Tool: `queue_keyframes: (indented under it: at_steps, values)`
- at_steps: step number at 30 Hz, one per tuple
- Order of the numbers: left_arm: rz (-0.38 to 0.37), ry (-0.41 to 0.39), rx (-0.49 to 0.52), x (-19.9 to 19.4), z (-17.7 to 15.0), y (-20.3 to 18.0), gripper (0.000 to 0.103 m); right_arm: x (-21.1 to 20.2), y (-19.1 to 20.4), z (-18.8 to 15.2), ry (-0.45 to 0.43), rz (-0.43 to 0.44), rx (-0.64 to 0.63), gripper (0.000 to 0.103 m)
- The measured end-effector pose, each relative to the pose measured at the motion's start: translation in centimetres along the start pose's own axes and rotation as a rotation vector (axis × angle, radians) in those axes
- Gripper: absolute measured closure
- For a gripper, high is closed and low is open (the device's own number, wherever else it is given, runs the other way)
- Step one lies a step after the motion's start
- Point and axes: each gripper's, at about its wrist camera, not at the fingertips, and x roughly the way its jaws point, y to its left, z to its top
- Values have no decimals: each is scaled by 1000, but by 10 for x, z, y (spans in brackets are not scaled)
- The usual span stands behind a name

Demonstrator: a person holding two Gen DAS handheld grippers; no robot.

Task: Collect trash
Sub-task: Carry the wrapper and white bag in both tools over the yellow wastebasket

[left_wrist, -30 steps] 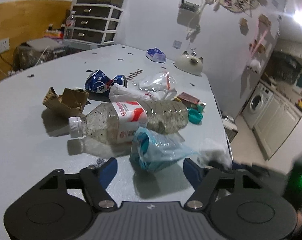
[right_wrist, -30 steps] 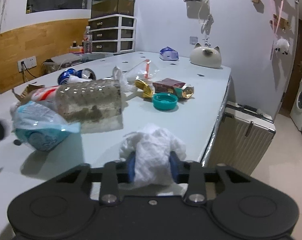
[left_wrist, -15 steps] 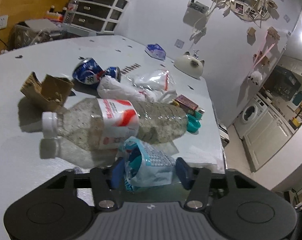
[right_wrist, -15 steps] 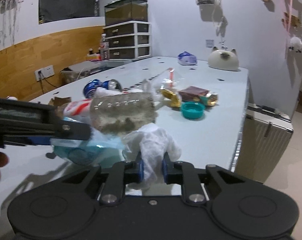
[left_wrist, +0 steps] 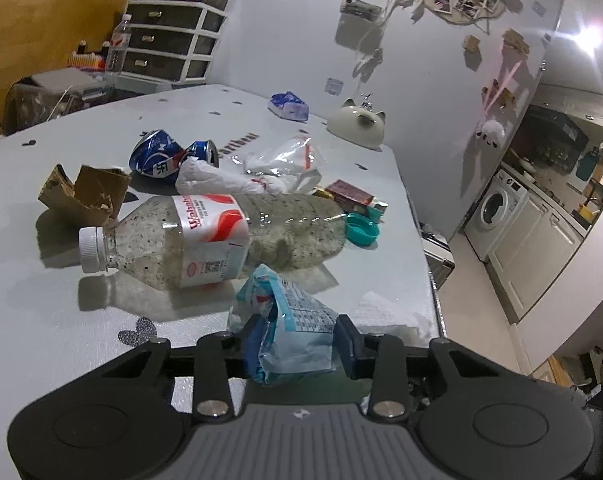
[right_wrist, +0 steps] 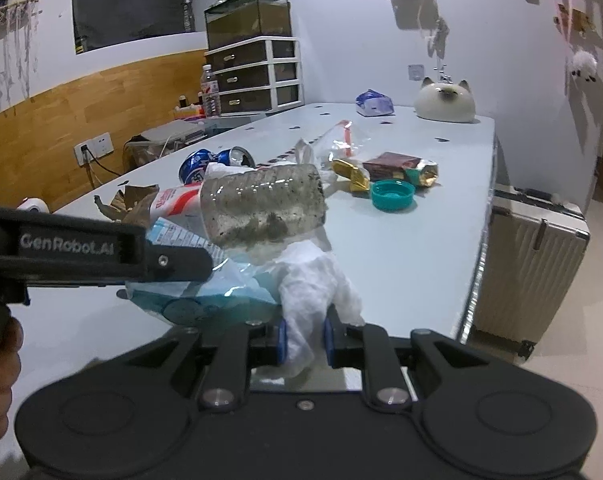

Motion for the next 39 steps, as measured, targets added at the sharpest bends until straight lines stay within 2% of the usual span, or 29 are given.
queue_keyframes:
  at_steps: [5, 9, 13, 18, 30, 39]
  values:
    - [34, -55, 28, -23, 0, -8, 65, -23, -11, 2, -32, -49, 34, 85]
    - [78, -91, 88, -41, -3, -21, 65, -46, -18, 2, -67, -64, 49, 85]
    - [125, -107, 151, -54, -10, -37, 65, -70, -24, 1, -84, -78, 79, 85]
    - [146, -115, 221, -66, -23, -56, 65, -101, -32, -5, -107, -110, 98, 85]
    - [59, -138, 289, -80, -50, -105, 66, -166, -63, -27, -164, -185, 154, 84]
    - [-58, -126, 345, -64, -76, -161, 66, -201, -108, -57, -164, -306, 215, 84]
